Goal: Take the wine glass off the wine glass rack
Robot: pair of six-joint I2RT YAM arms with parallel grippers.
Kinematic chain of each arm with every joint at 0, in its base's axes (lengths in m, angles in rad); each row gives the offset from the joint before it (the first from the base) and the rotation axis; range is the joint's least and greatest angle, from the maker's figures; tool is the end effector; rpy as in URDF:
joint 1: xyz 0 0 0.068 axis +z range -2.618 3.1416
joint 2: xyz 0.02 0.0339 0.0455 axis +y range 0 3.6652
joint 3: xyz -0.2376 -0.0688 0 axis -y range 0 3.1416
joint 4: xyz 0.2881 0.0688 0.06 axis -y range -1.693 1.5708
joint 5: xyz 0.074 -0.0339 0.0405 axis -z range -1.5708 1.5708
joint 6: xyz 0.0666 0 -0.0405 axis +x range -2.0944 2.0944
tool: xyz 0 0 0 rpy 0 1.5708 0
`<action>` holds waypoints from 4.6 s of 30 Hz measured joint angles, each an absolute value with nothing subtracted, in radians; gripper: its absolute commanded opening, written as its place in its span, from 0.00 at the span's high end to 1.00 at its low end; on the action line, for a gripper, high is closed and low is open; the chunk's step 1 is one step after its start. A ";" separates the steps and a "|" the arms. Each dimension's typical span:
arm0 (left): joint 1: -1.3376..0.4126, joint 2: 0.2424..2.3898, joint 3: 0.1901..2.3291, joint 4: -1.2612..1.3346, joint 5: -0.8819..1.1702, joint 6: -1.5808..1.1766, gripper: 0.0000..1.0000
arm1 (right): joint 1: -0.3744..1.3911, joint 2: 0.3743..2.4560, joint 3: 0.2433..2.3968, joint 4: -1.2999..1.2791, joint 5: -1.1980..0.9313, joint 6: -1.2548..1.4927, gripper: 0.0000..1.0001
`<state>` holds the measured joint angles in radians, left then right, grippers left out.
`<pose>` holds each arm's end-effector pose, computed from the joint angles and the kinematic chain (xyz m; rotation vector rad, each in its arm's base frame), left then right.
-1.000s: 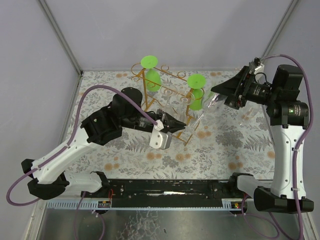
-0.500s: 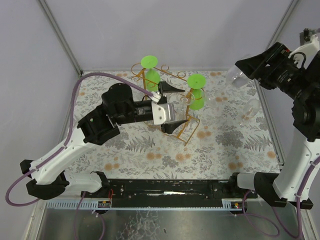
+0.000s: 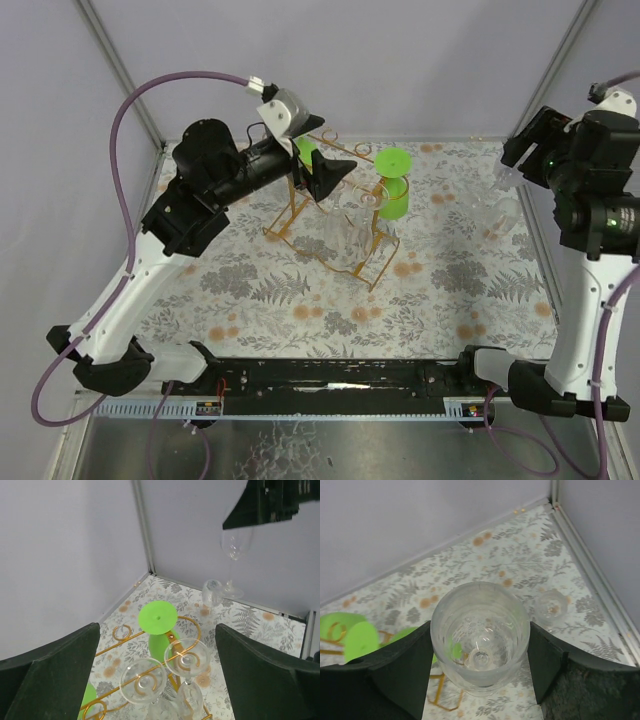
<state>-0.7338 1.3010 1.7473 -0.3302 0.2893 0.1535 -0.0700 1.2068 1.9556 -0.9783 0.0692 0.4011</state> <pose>0.2305 -0.2335 0.5369 0.8521 1.2300 -0.6807 0.2414 -0.0215 0.5437 0.4688 1.7411 0.1741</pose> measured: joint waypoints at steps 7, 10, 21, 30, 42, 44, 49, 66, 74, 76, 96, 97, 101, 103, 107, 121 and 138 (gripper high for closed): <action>-0.635 1.320 1.764 -0.353 0.291 0.018 0.00 | -0.070 1.227 1.715 -0.774 0.165 0.310 0.73; -0.589 1.319 1.771 -0.363 0.296 -0.036 0.00 | -0.067 1.233 1.636 -0.673 0.176 0.283 0.74; -0.493 1.319 1.772 -0.448 0.299 -0.134 0.00 | 0.051 1.247 1.279 -0.289 0.229 0.179 0.77; -0.490 1.319 1.772 -0.480 0.299 -0.140 0.00 | 0.118 1.223 0.850 0.082 0.299 0.088 0.78; -0.490 1.319 1.772 -0.514 0.299 -0.144 0.00 | 0.118 1.216 0.647 0.454 0.356 0.064 0.78; -0.490 1.319 1.772 -0.524 0.299 -0.143 0.00 | 0.118 1.222 0.641 0.488 0.359 0.068 0.77; -0.490 1.319 1.772 -0.539 0.299 -0.142 0.00 | 0.118 1.234 0.620 0.507 0.360 0.083 0.74; -0.484 1.319 1.772 -0.539 0.309 -0.133 0.00 | 0.118 1.234 0.590 0.498 0.359 0.113 0.66; -0.482 1.319 1.772 -0.538 0.314 -0.132 0.00 | 0.118 1.234 0.589 0.483 0.360 0.124 0.62; -0.482 1.318 1.772 -0.538 0.315 -0.132 0.00 | 0.118 1.234 0.587 0.476 0.361 0.124 0.60; -0.482 1.283 1.736 -0.538 0.316 -0.134 0.00 | 0.118 1.158 0.607 0.398 0.372 0.124 0.12; -0.482 1.283 1.736 -0.538 0.318 -0.135 0.00 | 0.118 1.148 0.617 0.395 0.372 0.122 0.11; -0.482 1.280 1.731 -0.538 0.322 -0.144 0.00 | 0.118 1.117 0.645 0.391 0.371 0.112 0.09; -0.482 1.279 1.731 -0.538 0.324 -0.147 0.00 | 0.118 1.105 0.656 0.377 0.371 0.111 0.09; -0.481 1.278 1.731 -0.540 0.325 -0.168 0.00 | 0.118 1.077 0.725 0.310 0.365 0.104 0.07; -0.398 1.206 1.547 -0.577 0.385 -0.816 0.22 | 0.118 0.993 1.398 -0.210 0.317 0.209 0.09; -0.371 1.220 1.385 -0.499 0.455 -1.147 0.41 | 0.118 0.893 1.397 -0.472 0.292 0.305 0.09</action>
<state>-0.3714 1.2201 1.3846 -0.4992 0.4545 -1.1465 0.1181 0.8928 1.3972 -0.4721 0.2924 0.3046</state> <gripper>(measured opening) 0.599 0.913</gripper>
